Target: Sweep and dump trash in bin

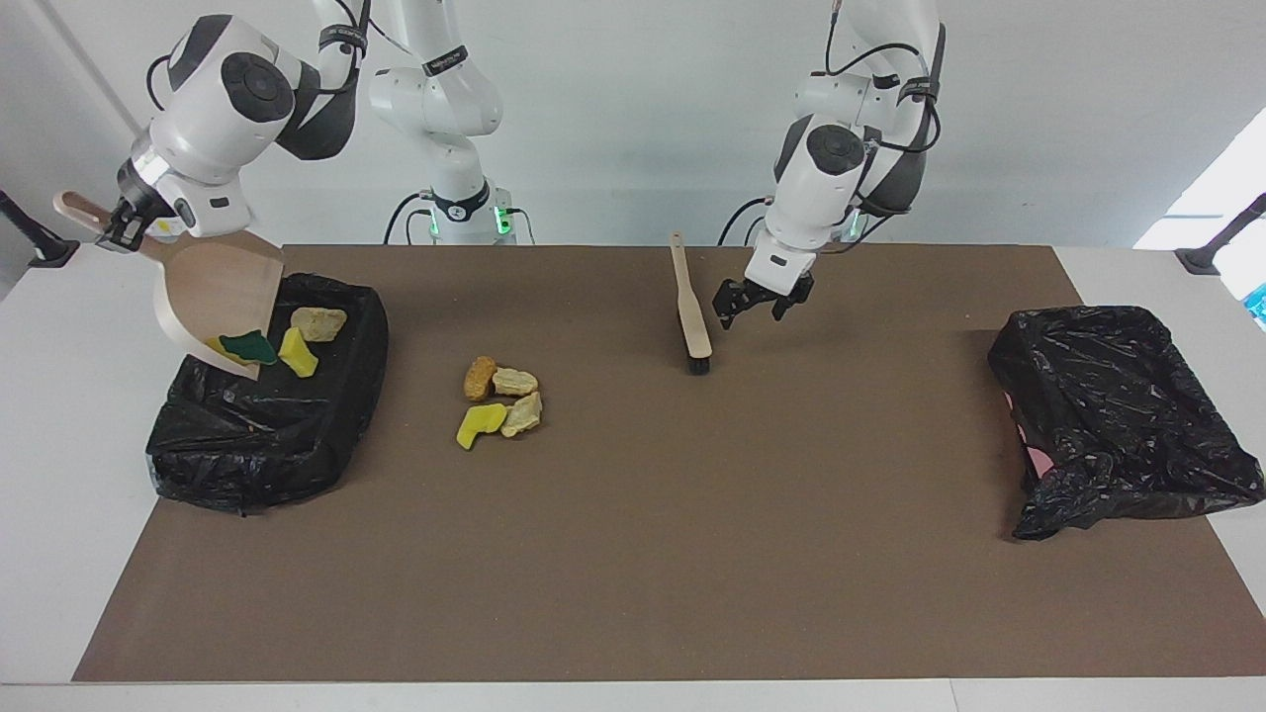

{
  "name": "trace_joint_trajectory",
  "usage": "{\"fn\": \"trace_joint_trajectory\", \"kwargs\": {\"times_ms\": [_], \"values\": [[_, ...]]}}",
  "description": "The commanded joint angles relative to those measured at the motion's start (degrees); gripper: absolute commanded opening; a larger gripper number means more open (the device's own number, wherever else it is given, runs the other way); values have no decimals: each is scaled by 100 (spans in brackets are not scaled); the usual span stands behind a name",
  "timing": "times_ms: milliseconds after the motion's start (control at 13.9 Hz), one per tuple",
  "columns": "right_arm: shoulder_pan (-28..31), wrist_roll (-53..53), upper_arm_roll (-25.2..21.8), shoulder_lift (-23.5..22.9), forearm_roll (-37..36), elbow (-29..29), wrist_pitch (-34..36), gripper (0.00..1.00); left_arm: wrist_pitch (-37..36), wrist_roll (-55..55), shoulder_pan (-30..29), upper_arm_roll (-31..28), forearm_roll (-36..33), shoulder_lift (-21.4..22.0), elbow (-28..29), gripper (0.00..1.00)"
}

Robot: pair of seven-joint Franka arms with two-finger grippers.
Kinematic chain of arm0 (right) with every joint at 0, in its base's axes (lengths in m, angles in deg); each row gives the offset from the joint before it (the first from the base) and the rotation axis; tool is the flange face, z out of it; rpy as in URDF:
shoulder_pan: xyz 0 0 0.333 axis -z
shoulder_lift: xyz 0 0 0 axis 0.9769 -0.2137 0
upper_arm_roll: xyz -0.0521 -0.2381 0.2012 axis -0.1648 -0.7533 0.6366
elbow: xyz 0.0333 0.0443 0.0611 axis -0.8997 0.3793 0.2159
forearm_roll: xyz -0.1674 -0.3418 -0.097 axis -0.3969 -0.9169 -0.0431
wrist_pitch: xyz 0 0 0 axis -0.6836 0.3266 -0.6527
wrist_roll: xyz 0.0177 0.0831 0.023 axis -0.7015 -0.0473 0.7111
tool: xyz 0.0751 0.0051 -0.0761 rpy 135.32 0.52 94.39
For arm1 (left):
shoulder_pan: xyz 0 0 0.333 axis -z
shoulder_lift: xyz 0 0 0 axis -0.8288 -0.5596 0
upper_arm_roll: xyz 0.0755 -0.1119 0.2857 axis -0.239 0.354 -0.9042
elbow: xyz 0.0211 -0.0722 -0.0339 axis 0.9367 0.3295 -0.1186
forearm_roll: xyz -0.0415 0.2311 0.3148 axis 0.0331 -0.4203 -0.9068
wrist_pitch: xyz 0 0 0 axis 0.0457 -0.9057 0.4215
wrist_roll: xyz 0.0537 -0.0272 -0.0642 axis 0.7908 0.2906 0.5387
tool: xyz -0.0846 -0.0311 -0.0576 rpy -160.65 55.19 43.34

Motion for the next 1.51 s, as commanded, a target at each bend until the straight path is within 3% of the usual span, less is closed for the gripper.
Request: {"fn": "trace_joint_trajectory", "kwargs": {"times_ms": [0, 791, 935, 1438], "values": [[14, -73, 18, 517, -229, 579, 2, 0, -642, -903, -449, 57, -157, -143, -704, 100], [-416, -64, 220, 607, -563, 896, 204, 0, -2391, -2858, -1548, 48, -465, -319, -2445, 100], [-487, -29, 238, 650, -1095, 897, 273, 0, -2629, -3076, -1925, 48, -474, -337, -2692, 100], [-891, -126, 528, 1071, -1222, 774, 1451, 0, -3174, -3676, -2480, 39, -843, -433, -3043, 100]]}}
